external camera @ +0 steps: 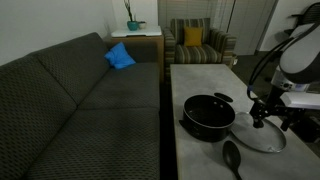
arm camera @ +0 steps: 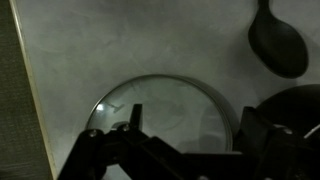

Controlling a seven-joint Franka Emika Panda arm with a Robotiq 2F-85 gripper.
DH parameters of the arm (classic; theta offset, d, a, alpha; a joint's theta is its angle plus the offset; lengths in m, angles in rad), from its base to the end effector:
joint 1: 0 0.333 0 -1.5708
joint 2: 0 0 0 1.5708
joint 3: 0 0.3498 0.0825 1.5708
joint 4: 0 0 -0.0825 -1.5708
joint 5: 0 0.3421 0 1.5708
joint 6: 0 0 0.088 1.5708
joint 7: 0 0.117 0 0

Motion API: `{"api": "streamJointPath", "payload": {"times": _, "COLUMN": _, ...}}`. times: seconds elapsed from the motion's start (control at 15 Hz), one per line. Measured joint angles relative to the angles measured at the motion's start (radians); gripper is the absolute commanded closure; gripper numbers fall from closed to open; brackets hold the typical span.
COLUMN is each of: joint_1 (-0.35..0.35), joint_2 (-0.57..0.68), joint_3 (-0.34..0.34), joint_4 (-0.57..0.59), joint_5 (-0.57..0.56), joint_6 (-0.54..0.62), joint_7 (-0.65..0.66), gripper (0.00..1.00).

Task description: Take the lid from the table and place it on the black pot

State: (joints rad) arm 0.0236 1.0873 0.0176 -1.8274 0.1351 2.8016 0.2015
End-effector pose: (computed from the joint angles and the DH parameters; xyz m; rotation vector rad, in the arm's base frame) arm 0.5790 0.0180 -0.0185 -3.0619 0.4609 0.1848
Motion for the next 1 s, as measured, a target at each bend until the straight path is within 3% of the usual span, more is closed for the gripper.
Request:
{"api": "streamJointPath", "payload": {"times": 0.4, "joint_1": -0.040, "joint_2": 0.124, "joint_3": -0.008, "joint_4": 0.190, "joint_5": -0.001, "joint_6": -0.070, "joint_7": -0.043, "gripper": 0.00}}
{"api": "streamJointPath", "payload": {"times": 0.8, "joint_1": -0.155, "joint_2": 0.226, "joint_3": 0.030, "joint_4": 0.426, "joint_5": -0.005, "joint_6": -0.332, "joint_7": -0.226, "gripper": 0.00}}
{"api": "streamJointPath", "payload": {"times": 1.0, "joint_1": -0.170, "joint_2": 0.289, "joint_3": 0.031, "joint_4": 0.538, "joint_5": -0.008, "joint_6": -0.463, "joint_7": -0.279, "gripper": 0.00}}
